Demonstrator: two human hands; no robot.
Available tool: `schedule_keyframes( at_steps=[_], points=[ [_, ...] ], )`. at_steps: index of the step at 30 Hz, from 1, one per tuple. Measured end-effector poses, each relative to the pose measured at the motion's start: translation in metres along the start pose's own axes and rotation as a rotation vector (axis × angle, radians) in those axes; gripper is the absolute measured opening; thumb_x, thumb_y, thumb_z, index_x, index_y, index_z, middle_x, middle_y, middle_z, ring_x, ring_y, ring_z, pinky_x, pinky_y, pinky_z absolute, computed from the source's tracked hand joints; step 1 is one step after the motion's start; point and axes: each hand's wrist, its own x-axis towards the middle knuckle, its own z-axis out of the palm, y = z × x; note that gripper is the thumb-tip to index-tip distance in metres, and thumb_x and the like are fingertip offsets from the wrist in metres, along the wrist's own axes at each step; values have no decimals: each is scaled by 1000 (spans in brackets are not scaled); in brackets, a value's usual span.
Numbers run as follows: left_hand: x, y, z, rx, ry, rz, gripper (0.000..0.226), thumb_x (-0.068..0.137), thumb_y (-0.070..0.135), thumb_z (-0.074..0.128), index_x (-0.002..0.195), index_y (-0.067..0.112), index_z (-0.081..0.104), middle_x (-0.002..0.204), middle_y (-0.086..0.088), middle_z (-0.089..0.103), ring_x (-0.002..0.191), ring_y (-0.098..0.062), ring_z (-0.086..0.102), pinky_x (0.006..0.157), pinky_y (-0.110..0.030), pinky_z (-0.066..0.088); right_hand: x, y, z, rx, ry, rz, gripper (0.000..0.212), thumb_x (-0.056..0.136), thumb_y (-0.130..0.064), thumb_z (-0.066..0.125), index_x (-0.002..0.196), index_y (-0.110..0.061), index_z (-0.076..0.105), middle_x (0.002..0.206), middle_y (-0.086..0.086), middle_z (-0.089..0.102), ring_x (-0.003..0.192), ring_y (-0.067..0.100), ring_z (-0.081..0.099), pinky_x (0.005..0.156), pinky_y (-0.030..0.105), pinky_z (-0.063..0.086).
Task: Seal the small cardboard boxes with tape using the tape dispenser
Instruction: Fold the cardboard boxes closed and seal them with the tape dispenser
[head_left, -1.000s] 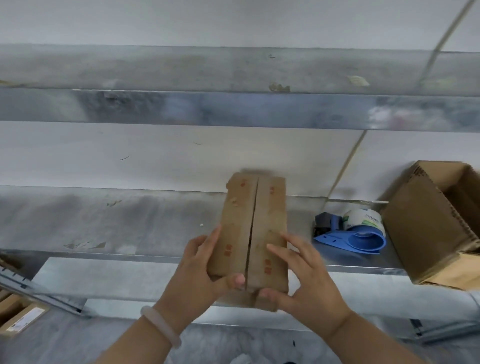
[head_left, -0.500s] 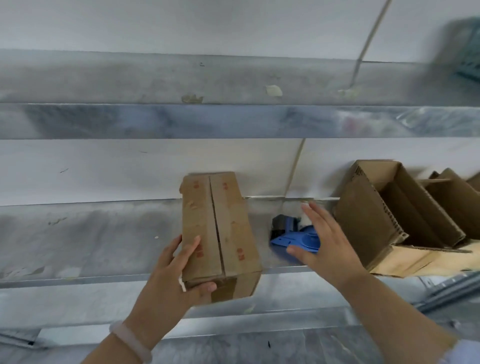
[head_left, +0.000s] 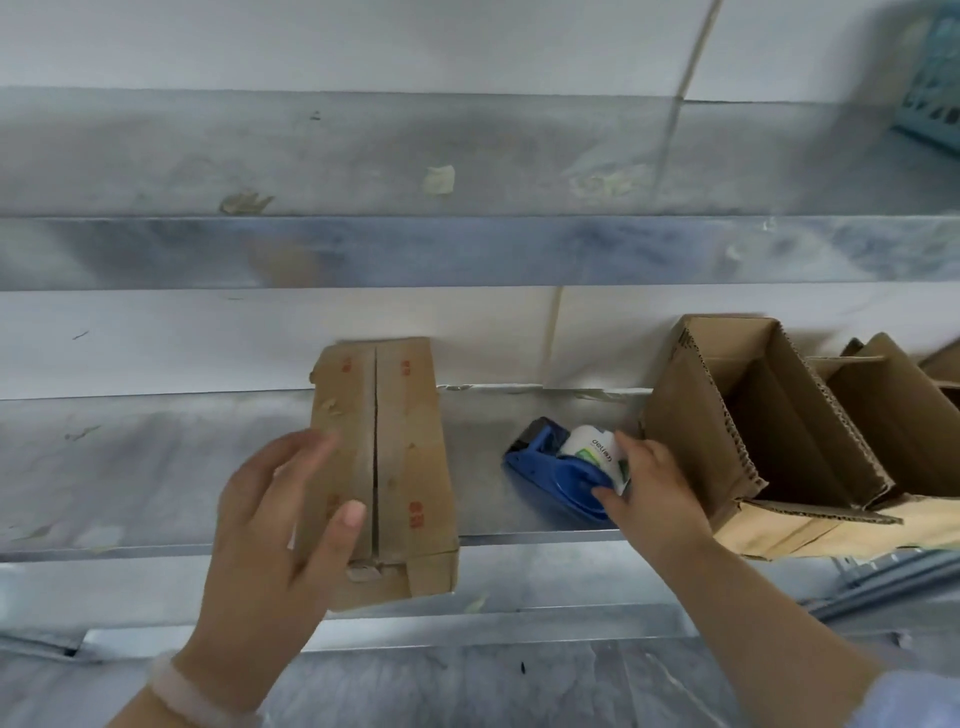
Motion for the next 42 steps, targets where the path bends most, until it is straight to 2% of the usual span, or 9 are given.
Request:
schedule_keyframes(
  at_steps=[5,9,12,15,21,24,29,36,42],
  points=[
    [-4,63,30,-90,-346,154,40,94,50,43,132,42,49,132,32,43,126,1,42,97,-26,42,-20,-6,8,241,8,4,62,75,-33,80,128,-26,47,119,-8,46,100,7,54,81,24,54],
    [-13,77,96,-285,-761,-330,48,98,42,46,145,37,38,139,25,45,123,12,41,99,-9,37,-44,-12,19,281,56,-32,60,69,-34,85,117,-26,50,108,-10,47,89,4,55,72,15,47],
    [-15,71,141,-370,-854,-669,42,97,50,44,133,30,53,133,8,57,122,-6,52,105,-35,43,-67,-11,32,252,110,-62,59,65,-43,85,108,-24,50,101,-11,47,82,5,56,65,19,50],
    [-14,69,163,-426,-820,-903,39,93,57,48,104,22,63,113,-2,66,107,-18,61,96,-41,51,-82,-4,44,248,155,-151,60,61,-42,87,104,-21,51,93,-10,47,77,7,53,57,8,39],
    [-22,69,185,-599,-576,-1078,25,92,36,62,99,11,66,95,-10,73,90,-26,70,85,-47,57,-88,5,40,336,79,-184,55,69,-40,84,110,-30,48,100,-15,48,87,4,55,68,5,45],
    [-23,71,176,-686,-553,-1075,23,95,27,59,106,8,66,98,-13,73,92,-28,70,87,-46,56,-88,12,22,428,-43,-216,29,86,-49,62,112,-37,54,107,-19,58,100,1,57,89,15,50],
    [-21,81,143,-955,-478,-1061,20,94,18,57,108,7,65,98,-14,74,95,-29,70,89,-45,55,-83,12,-14,637,171,-81,27,101,-45,31,116,-46,54,118,-26,53,113,-11,46,95,11,34],
    [-14,94,94,-1171,-501,-826,41,79,22,53,113,1,63,107,-18,71,94,-27,69,83,-42,57,-67,3,-30,1415,-269,251,39,102,-46,33,130,-34,58,122,-7,67,116,14,60,98,35,46],
    [-15,103,81,-1338,-545,-740,41,86,23,58,118,-3,62,119,-25,64,104,-33,65,86,-41,56,-84,-14,-40,1632,-613,210,41,102,-33,37,125,-13,64,130,19,60,123,36,55,106,54,42]
  ],
)
